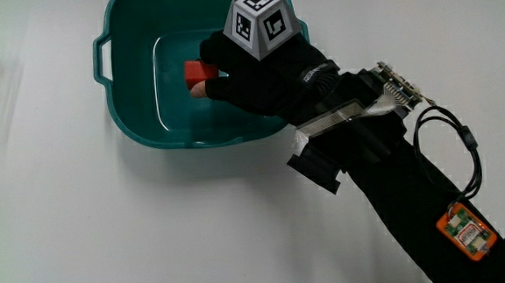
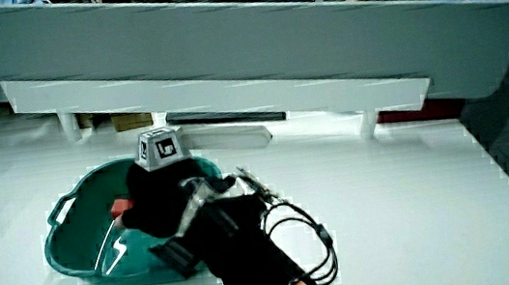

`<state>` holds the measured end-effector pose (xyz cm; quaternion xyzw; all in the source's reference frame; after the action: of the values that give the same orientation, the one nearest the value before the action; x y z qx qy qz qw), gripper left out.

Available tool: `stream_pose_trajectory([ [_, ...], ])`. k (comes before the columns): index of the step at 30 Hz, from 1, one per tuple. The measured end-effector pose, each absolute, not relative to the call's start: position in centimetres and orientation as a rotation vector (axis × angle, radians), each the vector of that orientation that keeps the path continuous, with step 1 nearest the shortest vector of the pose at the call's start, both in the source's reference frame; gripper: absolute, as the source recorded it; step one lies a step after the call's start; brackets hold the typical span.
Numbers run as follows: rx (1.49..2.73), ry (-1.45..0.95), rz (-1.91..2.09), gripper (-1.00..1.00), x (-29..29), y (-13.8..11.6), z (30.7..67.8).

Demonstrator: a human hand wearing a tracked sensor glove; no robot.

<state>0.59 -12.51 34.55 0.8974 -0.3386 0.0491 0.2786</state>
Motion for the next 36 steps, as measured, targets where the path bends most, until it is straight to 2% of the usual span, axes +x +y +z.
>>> stream_pose_trajectory([
  [12, 2.315, -0.823, 0.089, 0.0, 0.1, -12.7, 39.8],
  [25, 2.294, -0.792, 0.025, 0.0, 0.1, -12.3, 41.9],
  [36, 2.276, -0.761, -0.011, 0.5, 0.0, -12.3, 42.2],
])
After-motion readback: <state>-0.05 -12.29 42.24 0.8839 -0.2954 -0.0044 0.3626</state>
